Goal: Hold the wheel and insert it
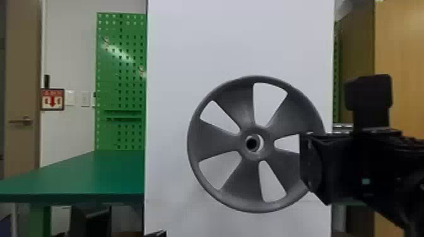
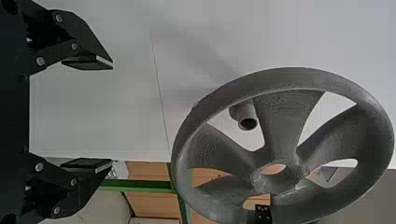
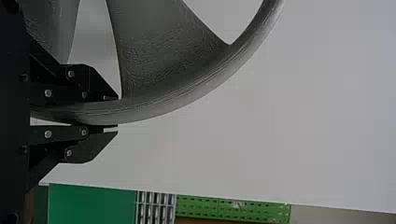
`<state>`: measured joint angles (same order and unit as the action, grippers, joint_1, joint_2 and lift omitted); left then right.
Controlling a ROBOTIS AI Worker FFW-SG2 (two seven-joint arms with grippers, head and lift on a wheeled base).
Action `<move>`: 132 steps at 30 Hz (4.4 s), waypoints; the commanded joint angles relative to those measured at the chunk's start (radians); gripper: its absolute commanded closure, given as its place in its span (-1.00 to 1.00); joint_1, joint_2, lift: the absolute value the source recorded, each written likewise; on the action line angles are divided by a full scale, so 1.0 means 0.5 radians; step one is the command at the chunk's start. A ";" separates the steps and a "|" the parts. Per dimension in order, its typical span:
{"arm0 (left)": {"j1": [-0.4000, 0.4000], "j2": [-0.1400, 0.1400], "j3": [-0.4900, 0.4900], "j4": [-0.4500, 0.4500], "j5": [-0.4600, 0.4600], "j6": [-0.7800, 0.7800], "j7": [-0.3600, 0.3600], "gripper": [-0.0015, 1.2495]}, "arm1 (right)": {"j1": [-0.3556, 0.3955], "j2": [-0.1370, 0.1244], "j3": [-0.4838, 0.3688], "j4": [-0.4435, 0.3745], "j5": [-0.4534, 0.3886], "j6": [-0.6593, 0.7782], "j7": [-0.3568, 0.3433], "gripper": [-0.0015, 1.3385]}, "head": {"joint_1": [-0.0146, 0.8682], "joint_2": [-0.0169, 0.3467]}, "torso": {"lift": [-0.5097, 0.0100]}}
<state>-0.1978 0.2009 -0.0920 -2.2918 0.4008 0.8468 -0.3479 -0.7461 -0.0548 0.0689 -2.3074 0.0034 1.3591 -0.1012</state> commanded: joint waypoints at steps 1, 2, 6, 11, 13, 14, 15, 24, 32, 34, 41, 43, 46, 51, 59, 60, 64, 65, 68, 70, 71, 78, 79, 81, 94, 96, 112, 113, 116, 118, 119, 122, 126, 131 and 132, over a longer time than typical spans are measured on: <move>0.000 0.000 0.000 0.000 0.002 0.000 0.003 -0.19 | 0.001 0.002 0.006 0.010 -0.007 -0.009 0.000 0.63 | -0.97 -0.86 | -0.95; 0.000 0.000 0.000 0.000 0.002 0.000 0.003 -0.19 | 0.001 0.002 0.009 0.010 -0.007 -0.012 0.000 0.63 | -0.97 -0.86 | -0.95; 0.000 0.000 -0.003 0.000 0.002 0.000 0.003 -0.19 | 0.004 0.005 0.009 0.010 -0.010 -0.028 0.000 0.63 | -0.97 -0.86 | -0.94; 0.000 0.000 0.000 0.000 0.002 0.000 0.003 -0.19 | 0.004 0.005 0.012 0.013 -0.010 -0.028 0.000 0.63 | -0.97 -0.86 | -0.94; 0.000 0.000 0.000 0.000 0.002 0.000 0.003 -0.19 | 0.007 0.005 0.012 0.013 -0.007 -0.028 0.000 0.63 | -0.97 -0.86 | -0.94; 0.000 0.000 0.000 0.000 0.002 0.000 0.003 -0.19 | 0.007 0.005 0.012 0.016 -0.007 -0.028 0.000 0.63 | -0.97 -0.86 | -0.94; 0.000 0.000 0.000 0.000 0.002 0.000 0.003 -0.19 | 0.007 0.005 0.012 0.016 -0.007 -0.031 0.000 0.63 | -0.97 -0.86 | -0.94; -0.003 0.000 0.000 0.000 0.002 0.000 0.003 -0.19 | 0.007 0.002 0.012 0.019 -0.007 -0.031 -0.003 0.63 | -0.97 -0.86 | -0.94; -0.003 0.000 0.000 0.000 0.005 0.000 0.003 -0.19 | 0.007 -0.001 0.012 0.019 -0.007 -0.034 0.000 0.63 | -0.97 -0.86 | -0.94; -0.003 0.000 0.000 0.000 0.005 0.000 0.003 -0.19 | 0.007 -0.001 0.012 0.019 -0.007 -0.037 0.000 0.63 | -0.97 -0.86 | -0.94; -0.003 0.000 -0.003 0.003 0.005 0.000 0.003 -0.19 | 0.017 -0.001 0.012 0.034 -0.007 -0.064 -0.003 0.63 | -0.97 -0.86 | -0.94; -0.003 0.000 -0.003 0.003 0.005 0.000 0.003 -0.19 | 0.017 -0.001 0.012 0.034 -0.007 -0.068 -0.003 0.63 | -0.97 -0.86 | -0.94; -0.003 0.000 0.000 0.003 0.005 0.000 0.003 -0.19 | 0.017 -0.001 0.012 0.044 -0.007 -0.077 0.000 0.63 | -0.97 -0.86 | -0.94; -0.003 0.000 0.000 0.003 0.008 0.000 0.003 -0.19 | 0.026 -0.001 0.006 0.080 -0.019 -0.141 0.000 0.63 | -0.97 -0.86 | -0.94; -0.006 0.000 -0.003 0.003 0.008 0.000 -0.001 -0.19 | 0.029 -0.001 -0.009 0.157 -0.022 -0.242 -0.003 0.63 | -0.97 -0.86 | -0.94; -0.006 0.000 -0.003 0.003 0.008 0.000 0.003 -0.19 | 0.032 -0.004 -0.009 0.166 -0.025 -0.261 0.000 0.63 | -0.97 -0.86 | -0.94; -0.006 0.000 -0.003 0.003 0.005 0.000 0.003 -0.19 | 0.023 -0.004 -0.015 0.215 -0.025 -0.295 -0.003 0.63 | -0.97 -0.86 | -0.94; -0.006 0.000 -0.003 0.003 0.008 0.000 0.003 -0.19 | 0.020 -0.004 -0.012 0.231 -0.022 -0.301 0.000 0.63 | -0.97 -0.86 | -0.94; -0.006 0.000 -0.003 0.003 0.008 0.000 0.003 -0.19 | 0.010 -0.007 -0.012 0.280 -0.022 -0.316 0.000 0.63 | -0.97 -0.86 | -0.94; -0.006 0.000 -0.003 0.003 0.008 0.000 0.003 -0.19 | 0.010 -0.010 -0.015 0.310 -0.019 -0.350 0.000 0.63 | -0.97 -0.86 | -0.94; -0.006 0.000 -0.006 0.003 0.008 0.000 0.003 -0.19 | 0.010 -0.010 -0.015 0.323 -0.022 -0.374 0.000 0.63 | -0.97 -0.86 | -0.94; -0.009 0.000 -0.009 0.003 0.005 0.000 0.003 -0.19 | -0.005 -0.019 -0.024 0.415 -0.025 -0.451 0.000 0.63 | -0.97 -0.86 | -0.94; -0.009 0.000 -0.009 0.003 0.005 0.000 0.003 -0.19 | -0.005 -0.019 -0.027 0.436 -0.025 -0.472 0.000 0.63 | -0.97 -0.86 | -0.94; -0.009 0.000 -0.009 0.003 0.005 0.000 0.003 -0.19 | -0.005 -0.019 -0.034 0.458 -0.028 -0.485 0.000 0.63 | -0.97 -0.86 | -0.94; -0.009 0.000 -0.012 0.003 0.005 0.000 0.003 -0.19 | -0.033 -0.032 -0.046 0.571 -0.031 -0.595 0.000 0.63 | -0.97 -0.86 | -0.94; -0.009 0.000 -0.012 0.003 0.002 0.000 0.003 -0.19 | -0.036 -0.032 -0.043 0.590 -0.031 -0.607 0.000 0.63 | -0.97 -0.86 | -0.94; -0.019 0.000 -0.018 0.009 0.005 0.000 0.003 -0.19 | -0.075 -0.022 -0.040 0.728 -0.031 -0.703 0.000 0.63 | -0.97 -0.86 | -0.94; -0.019 0.000 -0.018 0.012 0.005 0.000 0.003 -0.19 | -0.082 -0.022 -0.040 0.740 -0.031 -0.703 0.000 0.64 | -0.97 -0.86 | -0.94; -0.019 0.000 -0.022 0.012 0.005 0.000 0.003 -0.19 | -0.091 -0.025 -0.037 0.758 -0.031 -0.706 0.000 0.64 | -0.97 -0.86 | -0.94; -0.019 0.000 -0.022 0.015 0.005 0.000 0.003 -0.19 | -0.097 -0.025 -0.037 0.771 -0.031 -0.715 0.000 0.64 | -0.97 -0.86 | -0.94; -0.022 0.000 -0.022 0.015 0.005 0.000 0.003 -0.19 | -0.100 -0.025 -0.034 0.783 -0.031 -0.718 0.000 0.64 | -0.97 -0.86 | -0.94; -0.022 0.000 -0.022 0.015 0.005 0.000 0.003 -0.19 | -0.109 -0.019 -0.034 0.814 -0.028 -0.736 0.000 0.64 | -0.97 -0.86 | -0.94; -0.025 0.000 -0.025 0.018 0.008 0.000 0.003 -0.19 | -0.115 -0.022 -0.030 0.832 -0.025 -0.746 -0.003 0.63 | -0.97 -0.86 | -0.94; -0.028 0.000 -0.031 0.018 0.008 0.000 0.003 -0.19 | -0.128 -0.022 -0.030 0.860 -0.025 -0.770 0.000 0.64 | -0.97 -0.86 | -0.94; -0.028 0.000 -0.031 0.018 0.008 0.000 0.003 -0.19 | -0.128 -0.022 -0.030 0.866 -0.025 -0.773 -0.003 0.63 | -0.97 -0.86 | -0.94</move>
<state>-0.2107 0.2009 -0.1053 -2.2827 0.4049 0.8467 -0.3467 -0.8056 -0.0656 0.0534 -1.8847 -0.0094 0.9786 -0.1017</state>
